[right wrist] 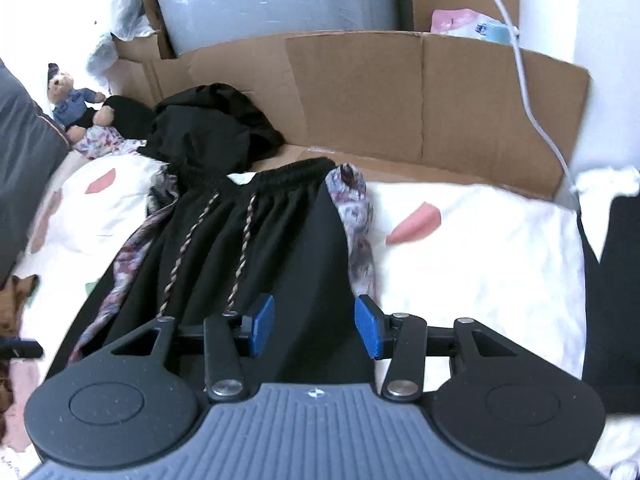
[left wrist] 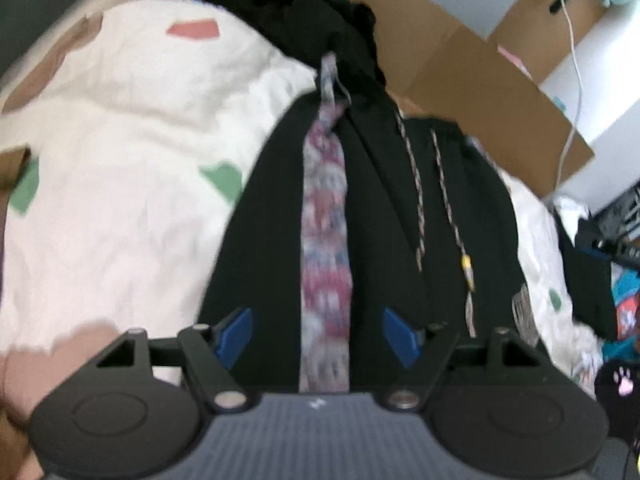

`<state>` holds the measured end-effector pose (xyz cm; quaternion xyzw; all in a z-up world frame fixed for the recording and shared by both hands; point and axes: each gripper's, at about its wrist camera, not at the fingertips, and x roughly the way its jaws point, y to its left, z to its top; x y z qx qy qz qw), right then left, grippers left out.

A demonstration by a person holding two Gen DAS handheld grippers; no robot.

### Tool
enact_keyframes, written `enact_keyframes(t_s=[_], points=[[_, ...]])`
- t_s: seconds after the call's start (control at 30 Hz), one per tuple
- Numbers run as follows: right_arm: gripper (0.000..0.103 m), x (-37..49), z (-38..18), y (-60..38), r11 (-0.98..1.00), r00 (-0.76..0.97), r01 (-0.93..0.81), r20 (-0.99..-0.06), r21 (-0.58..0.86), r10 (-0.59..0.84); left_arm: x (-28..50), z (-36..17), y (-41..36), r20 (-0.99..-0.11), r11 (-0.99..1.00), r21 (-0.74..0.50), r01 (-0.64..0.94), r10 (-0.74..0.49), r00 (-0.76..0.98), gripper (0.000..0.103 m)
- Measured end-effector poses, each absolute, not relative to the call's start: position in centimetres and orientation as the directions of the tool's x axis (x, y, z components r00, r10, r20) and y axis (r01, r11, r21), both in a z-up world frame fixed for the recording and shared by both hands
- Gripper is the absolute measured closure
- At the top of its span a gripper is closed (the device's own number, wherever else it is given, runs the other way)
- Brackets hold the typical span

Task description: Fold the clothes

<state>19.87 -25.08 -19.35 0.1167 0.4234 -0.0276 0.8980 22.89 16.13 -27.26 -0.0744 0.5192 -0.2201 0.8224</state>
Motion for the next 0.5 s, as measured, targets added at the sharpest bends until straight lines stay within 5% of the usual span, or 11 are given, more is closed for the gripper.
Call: enact_keyframes(t_s=[0.33, 0.4, 0.47, 0.5], points=[[0.052, 12.5, -17.7, -23.5, 0.981, 0.668, 0.103, -0.742, 0.162, 0.052, 21.0, -29.8, 15.6, -0.852, 0.921, -0.341, 0.19, -0.388, 0.352, 0.033], [0.052, 12.0, -18.0, -23.7, 0.976, 0.664, 0.123, -0.746, 0.18, 0.054, 20.7, -30.4, 15.7, -0.857, 0.918, -0.362, 0.162, -0.396, 0.329, 0.055], [0.052, 11.7, -18.2, -23.8, 0.971, 0.664, 0.136, -0.745, 0.194, 0.056, 20.4, -30.6, 15.7, -0.86, 0.917, -0.363, 0.164, -0.397, 0.319, 0.088], [0.052, 11.5, -18.3, -23.7, 0.969, 0.665, 0.142, -0.745, 0.202, 0.058, 20.3, -30.7, 15.7, -0.862, 0.919, -0.355, 0.172, -0.393, 0.319, 0.092]])
